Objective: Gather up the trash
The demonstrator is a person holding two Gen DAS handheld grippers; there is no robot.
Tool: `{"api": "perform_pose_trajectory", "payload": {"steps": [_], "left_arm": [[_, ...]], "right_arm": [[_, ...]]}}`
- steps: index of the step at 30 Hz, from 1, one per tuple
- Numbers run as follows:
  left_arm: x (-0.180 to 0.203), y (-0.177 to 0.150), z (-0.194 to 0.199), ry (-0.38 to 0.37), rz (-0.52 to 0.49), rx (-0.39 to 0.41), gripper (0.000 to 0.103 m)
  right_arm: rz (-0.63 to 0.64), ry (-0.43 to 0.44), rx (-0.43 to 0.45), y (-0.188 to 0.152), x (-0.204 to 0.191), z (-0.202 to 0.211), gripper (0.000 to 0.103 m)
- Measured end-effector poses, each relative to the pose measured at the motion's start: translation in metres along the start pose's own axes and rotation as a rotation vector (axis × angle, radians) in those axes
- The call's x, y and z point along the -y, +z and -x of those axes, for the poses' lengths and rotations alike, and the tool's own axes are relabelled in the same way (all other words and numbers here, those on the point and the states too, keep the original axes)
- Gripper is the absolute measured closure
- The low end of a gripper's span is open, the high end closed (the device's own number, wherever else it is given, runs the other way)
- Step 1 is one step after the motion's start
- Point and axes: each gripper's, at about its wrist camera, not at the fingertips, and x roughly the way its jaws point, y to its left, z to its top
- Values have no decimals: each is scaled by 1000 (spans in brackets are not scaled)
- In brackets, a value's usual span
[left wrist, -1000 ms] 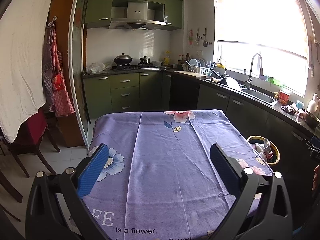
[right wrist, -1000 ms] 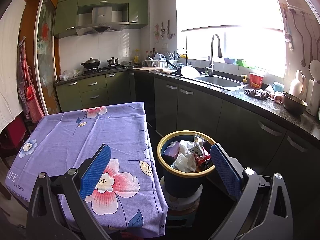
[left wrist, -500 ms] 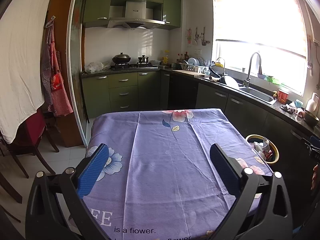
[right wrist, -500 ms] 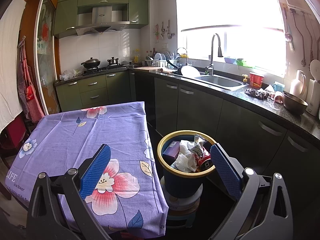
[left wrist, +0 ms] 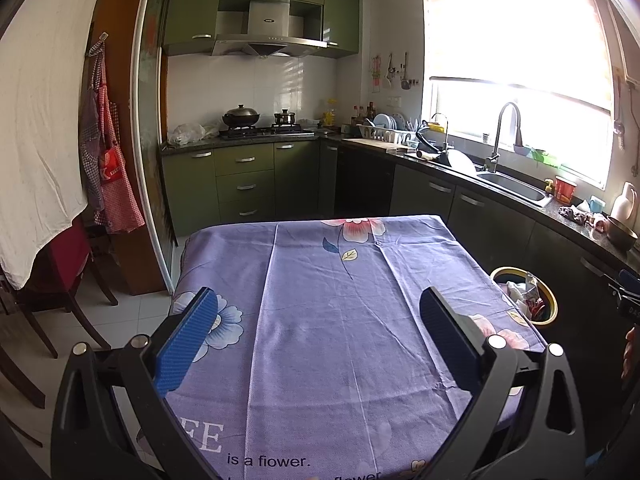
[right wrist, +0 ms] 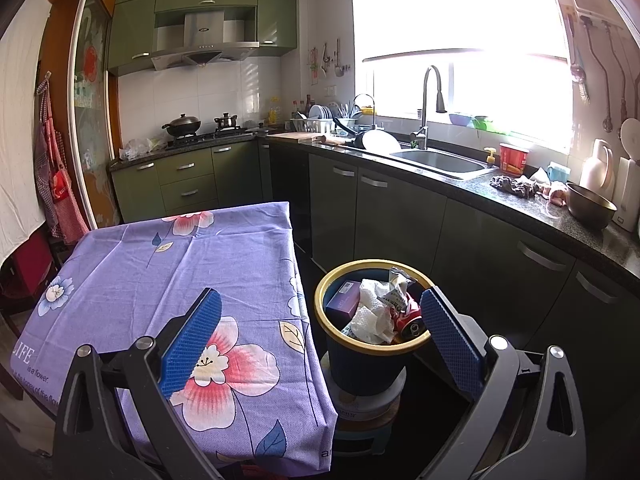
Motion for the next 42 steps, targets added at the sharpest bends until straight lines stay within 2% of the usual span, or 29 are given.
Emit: {"api": "perform_pose_trajectory", "payload": {"steps": [32,42], "left_arm": [[0,0,-3,-22,2,-11,7],[-1,3,-3,2,-11,-3,7]], "right_arm": [[6,6,-7,-5,-1,-9,5],[8,8,-8,-5,-2,-10,5]]}}
